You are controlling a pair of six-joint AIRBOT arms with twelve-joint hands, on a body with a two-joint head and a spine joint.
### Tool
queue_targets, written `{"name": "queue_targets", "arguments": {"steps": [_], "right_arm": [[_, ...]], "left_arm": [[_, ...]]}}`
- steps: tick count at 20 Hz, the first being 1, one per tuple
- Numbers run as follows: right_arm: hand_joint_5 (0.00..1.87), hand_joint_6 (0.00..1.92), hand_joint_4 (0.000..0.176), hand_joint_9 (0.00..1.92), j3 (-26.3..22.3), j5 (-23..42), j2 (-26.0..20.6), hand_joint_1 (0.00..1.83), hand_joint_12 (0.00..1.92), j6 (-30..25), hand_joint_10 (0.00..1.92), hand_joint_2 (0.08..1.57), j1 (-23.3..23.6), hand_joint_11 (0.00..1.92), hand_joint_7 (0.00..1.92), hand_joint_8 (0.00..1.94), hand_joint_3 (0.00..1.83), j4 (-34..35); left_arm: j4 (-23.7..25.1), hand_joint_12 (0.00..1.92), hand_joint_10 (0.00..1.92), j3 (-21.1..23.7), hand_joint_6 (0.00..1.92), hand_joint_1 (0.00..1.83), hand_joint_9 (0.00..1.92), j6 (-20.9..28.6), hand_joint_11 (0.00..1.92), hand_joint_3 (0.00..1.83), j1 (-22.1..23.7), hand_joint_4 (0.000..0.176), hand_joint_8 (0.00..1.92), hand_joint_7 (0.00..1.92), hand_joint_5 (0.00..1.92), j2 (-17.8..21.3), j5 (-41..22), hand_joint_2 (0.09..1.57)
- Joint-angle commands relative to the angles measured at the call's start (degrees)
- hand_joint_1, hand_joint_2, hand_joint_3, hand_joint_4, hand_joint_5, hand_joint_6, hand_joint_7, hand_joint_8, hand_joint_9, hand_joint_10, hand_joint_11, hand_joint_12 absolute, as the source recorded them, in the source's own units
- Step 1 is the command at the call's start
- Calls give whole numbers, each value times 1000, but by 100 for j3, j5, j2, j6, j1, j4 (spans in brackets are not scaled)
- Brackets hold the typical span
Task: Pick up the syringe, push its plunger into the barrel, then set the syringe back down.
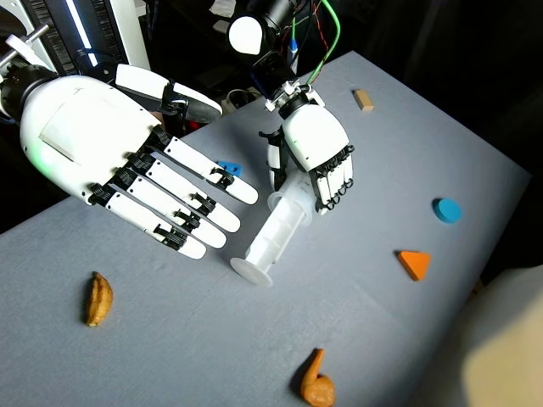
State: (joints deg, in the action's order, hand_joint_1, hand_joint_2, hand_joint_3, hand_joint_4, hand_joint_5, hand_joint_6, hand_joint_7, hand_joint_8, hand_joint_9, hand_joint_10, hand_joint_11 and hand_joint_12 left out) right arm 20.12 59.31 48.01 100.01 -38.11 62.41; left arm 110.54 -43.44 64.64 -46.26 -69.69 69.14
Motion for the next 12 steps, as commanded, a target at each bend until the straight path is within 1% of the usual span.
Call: {"name": "queue_targets", "arguments": {"steps": [1,4,5,6,7,9,12], "right_arm": [[192,0,94,172,-4,369,9,0,775,-92,1,1105,45,0,186,1,1,-454],[183,0,95,173,-5,400,10,0,774,-353,1,1105,46,0,187,1,1,-454],[183,0,94,172,-5,435,10,0,775,-597,1,1104,45,0,185,0,0,-454],[192,4,94,172,-6,472,14,0,775,-825,1,1103,43,0,192,3,0,-454],[192,4,94,172,-7,534,22,0,775,-1123,1,1103,43,0,192,3,0,-453],[191,3,94,167,-12,717,46,0,754,-1444,0,1103,44,0,191,2,0,-453],[199,4,94,177,-42,1008,65,0,722,-1807,4,1105,44,0,207,6,1,-374]], "left_arm": [[566,1254,1282,39,893,1374,877,-5,819,0,-16,0,1065,950,957,58,247,1120],[1169,1235,1279,87,866,1376,886,379,825,0,-116,0,1066,949,966,216,159,1118],[1592,1203,1287,96,856,1376,881,639,817,0,-176,0,1077,952,956,291,105,1120],[1817,1198,1294,103,885,1375,877,790,812,1,-204,0,1078,952,938,338,73,1123],[1962,1198,1294,120,885,1375,877,893,812,1,-215,0,1078,952,938,379,63,1123],[2213,1199,1291,139,896,1374,876,1032,827,0,-198,0,1083,953,930,459,7,1125],[2595,1197,1292,124,892,1374,875,1040,828,0,-58,0,1085,946,940,624,-484,1124]]}}
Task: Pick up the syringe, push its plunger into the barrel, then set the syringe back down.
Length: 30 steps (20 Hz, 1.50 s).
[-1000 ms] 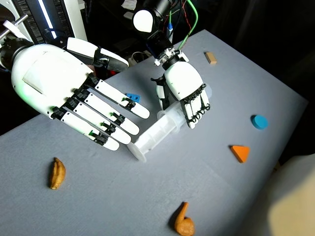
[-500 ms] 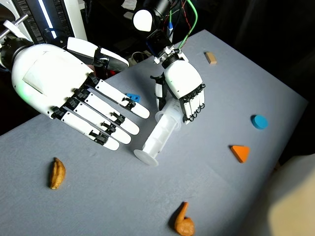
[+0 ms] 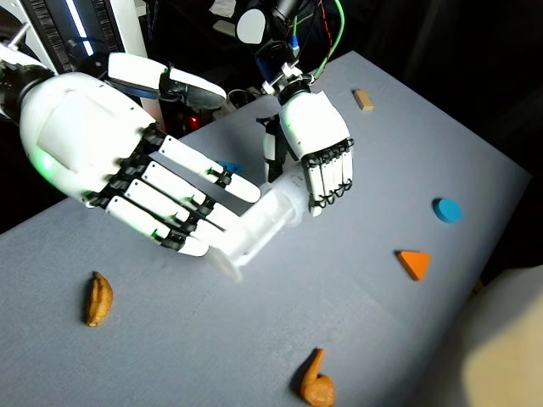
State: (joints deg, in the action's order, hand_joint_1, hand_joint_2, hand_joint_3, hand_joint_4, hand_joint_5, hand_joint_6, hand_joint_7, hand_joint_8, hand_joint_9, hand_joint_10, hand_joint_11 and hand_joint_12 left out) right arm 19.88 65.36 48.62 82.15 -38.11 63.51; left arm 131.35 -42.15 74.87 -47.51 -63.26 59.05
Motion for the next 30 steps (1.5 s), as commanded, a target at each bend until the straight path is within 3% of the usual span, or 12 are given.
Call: {"name": "queue_targets", "arguments": {"steps": [1,5,10,12,14,18,23,30], "right_arm": [[201,5,94,178,-47,582,16,0,722,-109,4,1105,47,0,208,6,1,-313],[195,0,94,177,-192,1301,46,0,745,-438,2,1105,70,0,203,1,0,303],[189,0,94,183,-190,1603,280,0,756,-569,2,1102,28,0,209,1,0,923],[173,1,94,162,-182,1744,413,0,690,-1041,1,1102,-9,0,195,1,0,1053],[185,4,94,160,-75,1789,565,0,703,-1570,0,1102,-19,0,194,1,0,1053],[182,0,95,163,149,1660,653,0,738,-2060,1,1102,-40,0,195,1,0,1053],[174,0,95,140,267,1598,839,0,666,-2240,3,1102,-37,0,176,3,0,1577],[176,1,94,148,357,1435,1042,0,735,-2395,2,1102,141,0,180,0,0,2067]], "left_arm": [[619,1197,1287,-16,895,1375,883,17,833,0,107,0,1082,944,939,33,399,1124],[756,1156,1277,-57,865,1376,894,17,868,0,310,0,1079,935,964,243,71,1119],[825,1158,1256,-179,878,1377,909,16,840,0,670,0,1049,943,969,390,-284,1115],[845,1161,1255,-242,881,1376,907,-51,841,0,846,0,1049,940,976,424,-482,1114],[898,1186,1253,-254,857,1378,904,-50,842,0,931,0,1042,959,979,482,-501,1111],[996,1188,1250,-241,850,1379,905,-9,843,0,938,0,1039,961,983,540,-527,1110],[1163,1182,1245,-235,877,1379,913,92,840,0,909,0,1032,959,967,554,-576,1111],[1196,1188,1251,-263,848,1379,905,150,838,0,919,0,1043,956,985,558,-517,1111]]}}
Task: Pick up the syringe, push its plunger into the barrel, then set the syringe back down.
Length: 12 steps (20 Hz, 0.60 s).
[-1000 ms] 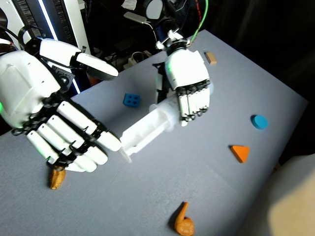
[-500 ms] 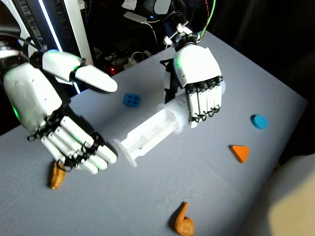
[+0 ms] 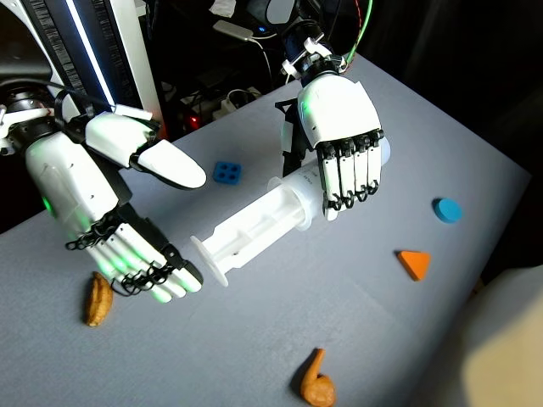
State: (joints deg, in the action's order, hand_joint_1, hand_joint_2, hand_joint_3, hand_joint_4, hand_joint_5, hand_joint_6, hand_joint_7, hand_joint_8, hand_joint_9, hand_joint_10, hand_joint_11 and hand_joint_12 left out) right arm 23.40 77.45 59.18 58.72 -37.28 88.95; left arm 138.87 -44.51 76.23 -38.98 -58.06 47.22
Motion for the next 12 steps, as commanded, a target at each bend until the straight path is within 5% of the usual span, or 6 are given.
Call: {"name": "queue_targets", "arguments": {"steps": [1,12], "right_arm": [[178,1,95,142,37,220,48,0,722,-52,0,1102,88,0,175,0,0,-467],[206,6,93,159,124,-76,483,0,717,56,5,1102,473,0,204,6,0,-123]], "left_arm": [[458,1183,1247,-27,854,1378,908,15,832,0,73,0,1042,949,992,45,665,1110],[542,1191,1248,-87,874,1378,910,84,844,0,194,0,1037,942,989,52,591,1111]]}}
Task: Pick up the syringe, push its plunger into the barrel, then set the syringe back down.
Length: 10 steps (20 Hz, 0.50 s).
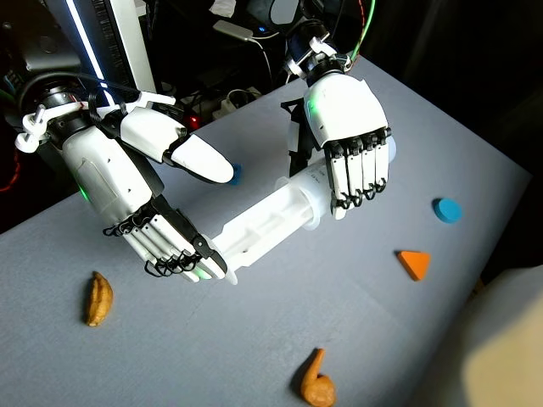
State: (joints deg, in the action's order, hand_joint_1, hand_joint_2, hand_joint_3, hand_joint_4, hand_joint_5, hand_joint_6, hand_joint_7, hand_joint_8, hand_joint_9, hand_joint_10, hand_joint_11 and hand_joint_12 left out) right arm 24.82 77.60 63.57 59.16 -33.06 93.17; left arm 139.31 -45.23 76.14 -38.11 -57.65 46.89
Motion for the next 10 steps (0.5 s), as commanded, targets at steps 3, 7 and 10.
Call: {"name": "queue_targets", "arguments": {"steps": [3,7,10], "right_arm": [[202,1,94,163,-2,-204,136,0,761,28,4,1101,109,0,209,4,0,-547],[190,0,94,164,157,-277,438,0,778,57,2,1101,160,0,206,1,0,-547],[181,0,97,153,296,-377,693,0,715,113,0,1101,191,0,177,0,0,-548]], "left_arm": [[532,1188,1255,-16,855,1379,906,93,853,0,151,0,1042,958,980,29,559,1111],[532,1169,1257,-17,875,1379,897,93,805,0,182,0,1029,980,955,59,548,1112],[532,1188,1259,-25,884,1378,894,93,850,0,181,0,1028,979,956,63,547,1113]]}}
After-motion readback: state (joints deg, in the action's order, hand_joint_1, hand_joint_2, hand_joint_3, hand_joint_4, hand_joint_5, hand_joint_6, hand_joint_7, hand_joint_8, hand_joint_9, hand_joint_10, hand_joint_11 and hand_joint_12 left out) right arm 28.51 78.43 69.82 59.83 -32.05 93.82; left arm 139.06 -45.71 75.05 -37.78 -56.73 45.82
